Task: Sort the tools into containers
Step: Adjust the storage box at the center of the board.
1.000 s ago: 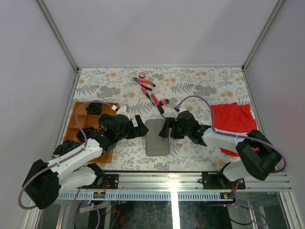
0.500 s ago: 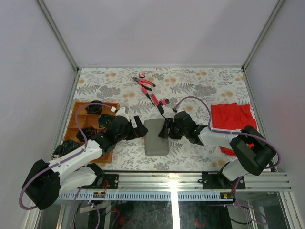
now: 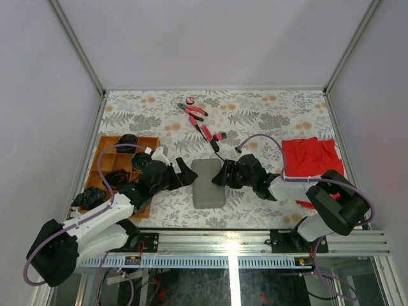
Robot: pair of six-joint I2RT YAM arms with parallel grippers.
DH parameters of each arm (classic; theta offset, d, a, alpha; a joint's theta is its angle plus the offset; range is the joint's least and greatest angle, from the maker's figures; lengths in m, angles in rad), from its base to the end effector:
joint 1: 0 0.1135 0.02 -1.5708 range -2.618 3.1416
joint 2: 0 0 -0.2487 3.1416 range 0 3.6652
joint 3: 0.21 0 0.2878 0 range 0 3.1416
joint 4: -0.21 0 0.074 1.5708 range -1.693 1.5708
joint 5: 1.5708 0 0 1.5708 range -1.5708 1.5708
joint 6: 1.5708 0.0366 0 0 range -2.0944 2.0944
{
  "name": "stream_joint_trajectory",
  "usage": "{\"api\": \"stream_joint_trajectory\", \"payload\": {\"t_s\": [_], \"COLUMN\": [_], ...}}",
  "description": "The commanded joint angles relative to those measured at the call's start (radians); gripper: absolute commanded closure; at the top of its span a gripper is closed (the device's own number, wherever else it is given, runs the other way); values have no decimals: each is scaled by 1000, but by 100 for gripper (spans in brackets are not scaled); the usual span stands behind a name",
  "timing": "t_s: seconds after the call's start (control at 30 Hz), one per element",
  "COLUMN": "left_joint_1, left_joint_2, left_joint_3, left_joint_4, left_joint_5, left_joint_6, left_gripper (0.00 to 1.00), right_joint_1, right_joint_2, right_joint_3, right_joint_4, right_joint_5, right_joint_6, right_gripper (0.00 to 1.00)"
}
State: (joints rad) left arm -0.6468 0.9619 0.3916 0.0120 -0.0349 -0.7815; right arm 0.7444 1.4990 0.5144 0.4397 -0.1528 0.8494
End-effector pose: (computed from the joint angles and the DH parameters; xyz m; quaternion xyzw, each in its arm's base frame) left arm 0.1930 -0.1441 0.1575 -0.0673 0.8719 -0.3060 0.3764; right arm 0.2184 0.2088 0.1032 0.0082 0.8695 0.3964 0.2944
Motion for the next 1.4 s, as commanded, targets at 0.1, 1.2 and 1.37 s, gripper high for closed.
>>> {"api": "stream_joint_trajectory", "payload": {"t_s": [0.1, 1.2, 1.37], "left_joint_1": [9, 6, 6], "left_joint_2": [-30, 287, 292], "left_joint_3": [-41, -128, -113], "left_joint_4": [96, 598, 599], "left_joint_5": [28, 392, 422], "left_joint_6": [-23, -150, -144], "left_gripper": [0, 27, 44], "right_joint_1": [-9, -135, -135], "right_joint_2": [7, 191, 172], "right_joint_3": [-92, -307, -290], "right_joint_4": [62, 600, 557], "right_joint_5": [-39, -198, -198], "right_joint_6": [64, 259, 241], "right_gripper": [55, 60, 59]}}
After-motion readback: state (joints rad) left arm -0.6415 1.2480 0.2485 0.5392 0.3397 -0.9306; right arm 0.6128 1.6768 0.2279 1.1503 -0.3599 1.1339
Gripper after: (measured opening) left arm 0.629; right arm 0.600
